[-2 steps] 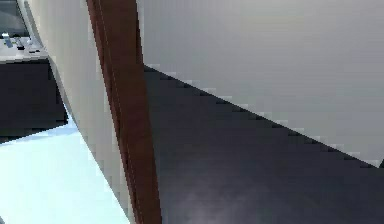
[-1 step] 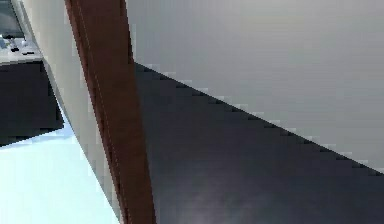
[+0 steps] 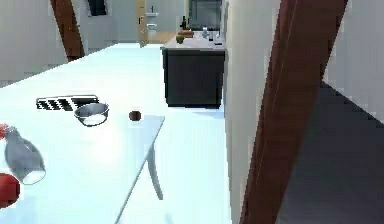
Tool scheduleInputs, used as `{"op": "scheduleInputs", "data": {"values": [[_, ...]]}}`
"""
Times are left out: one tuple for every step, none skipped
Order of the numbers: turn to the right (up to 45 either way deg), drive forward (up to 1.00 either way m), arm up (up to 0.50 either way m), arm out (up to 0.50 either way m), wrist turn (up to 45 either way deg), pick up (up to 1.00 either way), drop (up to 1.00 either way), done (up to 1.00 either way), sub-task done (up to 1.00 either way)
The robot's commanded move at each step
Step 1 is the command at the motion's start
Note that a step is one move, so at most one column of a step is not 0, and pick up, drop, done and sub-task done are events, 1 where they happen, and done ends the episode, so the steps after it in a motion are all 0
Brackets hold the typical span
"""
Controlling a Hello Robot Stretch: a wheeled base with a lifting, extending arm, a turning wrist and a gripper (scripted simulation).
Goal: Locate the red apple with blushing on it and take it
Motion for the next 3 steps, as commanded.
{"op": "scheduleInputs", "data": {"values": [[-45.0, 0.0, 0.0, 0.0, 0.0, 0.0, 0.0, 0.0, 0.0], [-45.0, 0.0, 0.0, 0.0, 0.0, 0.0, 0.0, 0.0, 0.0], [-15.0, 0.0, 0.0, 0.0, 0.0, 0.0, 0.0, 0.0, 0.0]]}}
